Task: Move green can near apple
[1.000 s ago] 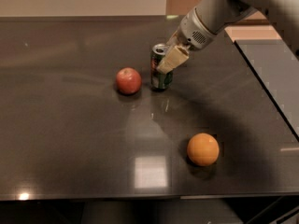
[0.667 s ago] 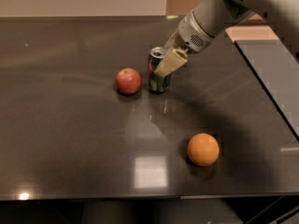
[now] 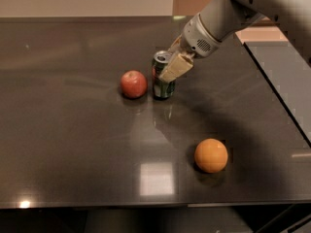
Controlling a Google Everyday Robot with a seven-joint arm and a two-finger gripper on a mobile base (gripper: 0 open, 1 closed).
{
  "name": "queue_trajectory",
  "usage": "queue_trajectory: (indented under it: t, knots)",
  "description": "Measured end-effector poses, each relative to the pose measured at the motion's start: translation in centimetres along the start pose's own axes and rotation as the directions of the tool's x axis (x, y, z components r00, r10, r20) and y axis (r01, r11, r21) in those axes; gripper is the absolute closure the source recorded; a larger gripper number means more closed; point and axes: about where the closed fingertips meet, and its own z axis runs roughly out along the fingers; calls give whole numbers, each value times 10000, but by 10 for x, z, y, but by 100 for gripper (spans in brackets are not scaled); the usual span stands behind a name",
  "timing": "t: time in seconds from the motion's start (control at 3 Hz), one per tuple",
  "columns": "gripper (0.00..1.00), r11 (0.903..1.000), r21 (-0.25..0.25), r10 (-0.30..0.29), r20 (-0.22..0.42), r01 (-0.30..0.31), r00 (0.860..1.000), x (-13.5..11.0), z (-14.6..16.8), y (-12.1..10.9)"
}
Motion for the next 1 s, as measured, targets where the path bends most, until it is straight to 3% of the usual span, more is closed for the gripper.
queue_trajectory:
  t: [0.33, 0.67, 1.0]
  knots:
    - [12, 10000, -32, -8, -5, 8, 10000, -1, 2, 0]
    - [0, 10000, -65, -20, -5, 20, 10000, -1, 4, 1]
    - [0, 10000, -66, -20, -5, 20, 10000, -1, 4, 1]
